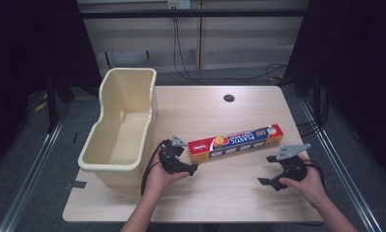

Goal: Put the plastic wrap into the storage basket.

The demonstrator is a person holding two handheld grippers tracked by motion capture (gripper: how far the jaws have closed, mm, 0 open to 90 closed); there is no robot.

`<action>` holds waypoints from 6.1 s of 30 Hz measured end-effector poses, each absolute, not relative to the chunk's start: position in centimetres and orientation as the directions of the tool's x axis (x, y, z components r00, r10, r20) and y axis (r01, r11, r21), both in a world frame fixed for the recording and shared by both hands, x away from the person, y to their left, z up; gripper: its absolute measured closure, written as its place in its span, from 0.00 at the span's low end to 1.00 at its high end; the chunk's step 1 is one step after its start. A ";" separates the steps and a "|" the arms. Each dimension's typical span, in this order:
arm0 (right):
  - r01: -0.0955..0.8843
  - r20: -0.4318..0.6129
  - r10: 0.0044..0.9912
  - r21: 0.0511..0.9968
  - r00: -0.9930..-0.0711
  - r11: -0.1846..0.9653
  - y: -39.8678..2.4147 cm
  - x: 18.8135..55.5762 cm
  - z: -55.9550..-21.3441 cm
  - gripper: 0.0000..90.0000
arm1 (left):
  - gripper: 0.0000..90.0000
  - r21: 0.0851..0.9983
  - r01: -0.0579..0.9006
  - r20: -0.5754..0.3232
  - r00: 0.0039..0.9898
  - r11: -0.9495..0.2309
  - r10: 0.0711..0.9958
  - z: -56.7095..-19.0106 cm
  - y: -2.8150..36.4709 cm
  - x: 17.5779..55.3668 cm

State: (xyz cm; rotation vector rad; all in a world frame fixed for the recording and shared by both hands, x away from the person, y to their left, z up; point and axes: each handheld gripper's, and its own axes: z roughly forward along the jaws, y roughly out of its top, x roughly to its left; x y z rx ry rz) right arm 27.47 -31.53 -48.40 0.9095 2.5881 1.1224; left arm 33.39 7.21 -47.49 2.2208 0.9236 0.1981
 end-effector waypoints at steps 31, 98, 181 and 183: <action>0.479 0.107 0.603 0.722 -0.790 0.499 -32.1 27.5 -48.1 0.05 | 0.06 0.654 0.481 -0.126 0.830 -0.584 0.543 -43.4 -0.2 38.6; 0.472 0.126 0.596 0.745 -0.793 0.472 -32.3 27.5 -47.8 0.05 | 0.22 0.562 0.396 -0.097 0.904 -0.727 0.417 -45.8 -8.0 41.3; 0.469 0.130 0.594 0.753 -0.794 0.462 -32.0 27.6 -47.5 0.04 | 0.46 0.381 0.640 -0.217 0.764 -0.667 0.608 -38.3 -4.3 41.1; 0.468 0.134 0.591 0.756 -0.795 0.458 -32.0 27.6 -47.5 0.03 | 0.46 0.377 0.650 -0.213 0.755 -0.660 0.621 -37.6 -3.8 41.1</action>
